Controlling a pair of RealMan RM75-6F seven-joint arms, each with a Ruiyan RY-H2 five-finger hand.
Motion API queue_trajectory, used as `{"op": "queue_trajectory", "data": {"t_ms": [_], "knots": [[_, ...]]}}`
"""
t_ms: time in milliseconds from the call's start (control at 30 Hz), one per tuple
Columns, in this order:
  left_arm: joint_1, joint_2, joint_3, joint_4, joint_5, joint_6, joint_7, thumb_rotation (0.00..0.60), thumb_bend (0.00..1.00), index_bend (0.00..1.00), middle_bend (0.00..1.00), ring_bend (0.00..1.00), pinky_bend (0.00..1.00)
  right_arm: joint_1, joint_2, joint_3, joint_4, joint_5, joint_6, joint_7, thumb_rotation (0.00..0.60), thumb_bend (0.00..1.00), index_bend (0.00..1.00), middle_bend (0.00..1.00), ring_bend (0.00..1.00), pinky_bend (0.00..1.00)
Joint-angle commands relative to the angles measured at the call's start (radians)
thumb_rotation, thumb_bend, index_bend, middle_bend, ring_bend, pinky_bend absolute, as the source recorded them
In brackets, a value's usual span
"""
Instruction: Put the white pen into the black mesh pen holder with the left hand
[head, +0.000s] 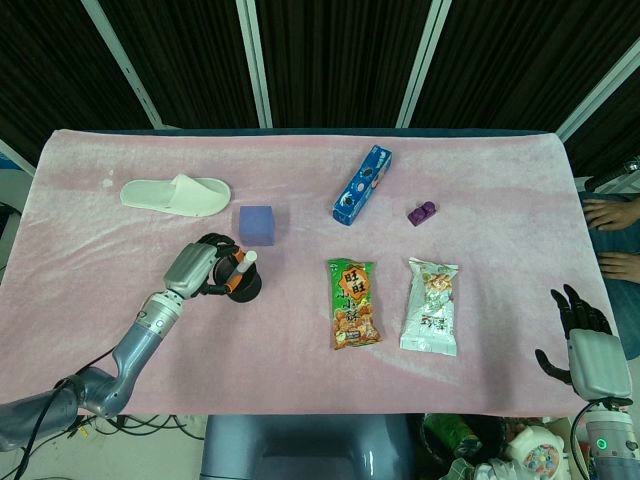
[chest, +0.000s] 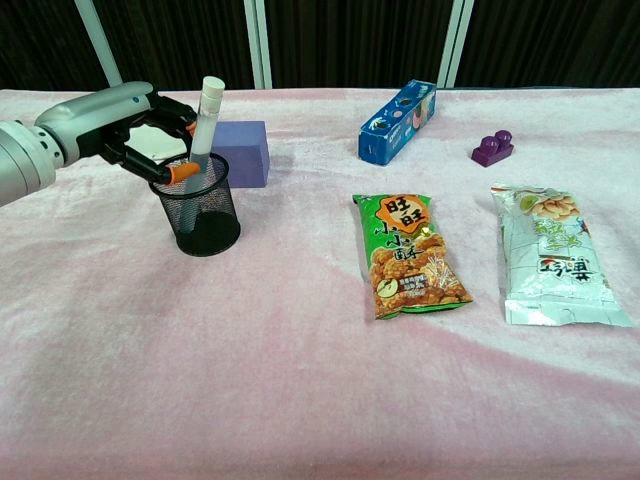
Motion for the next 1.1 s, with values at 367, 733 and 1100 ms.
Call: {"op": "queue_trajectory", "data": {"t_ms": [367, 733, 1100], "knots": [[0.001, 0.001, 0.0, -0.004, -0.014, -0.011, 0.026, 0.6, 0.44, 0.58, 0.57, 0.21, 0.17, 0.002, 0.001, -0.002, 0.0, -0.002, -0.005, 0.003, 0.6, 0.19, 0.0, 0.0, 0.1, 0.13], [-0.006, -0.011, -0.004, -0.002, -0.013, -0.014, 0.038, 0.6, 0.44, 0.58, 0.57, 0.21, 0.17, 0.002, 0.001, -0.001, -0.001, 0.0, -0.005, 0.003, 0.6, 0.19, 0.0, 0.0, 0.1, 0.13], [-0.009, -0.011, -0.01, -0.015, -0.023, -0.019, 0.053, 0.6, 0.44, 0.58, 0.57, 0.21, 0.17, 0.003, 0.002, -0.002, 0.0, -0.002, -0.005, 0.005, 0.6, 0.19, 0.0, 0.0, 0.1, 0.13]]}}
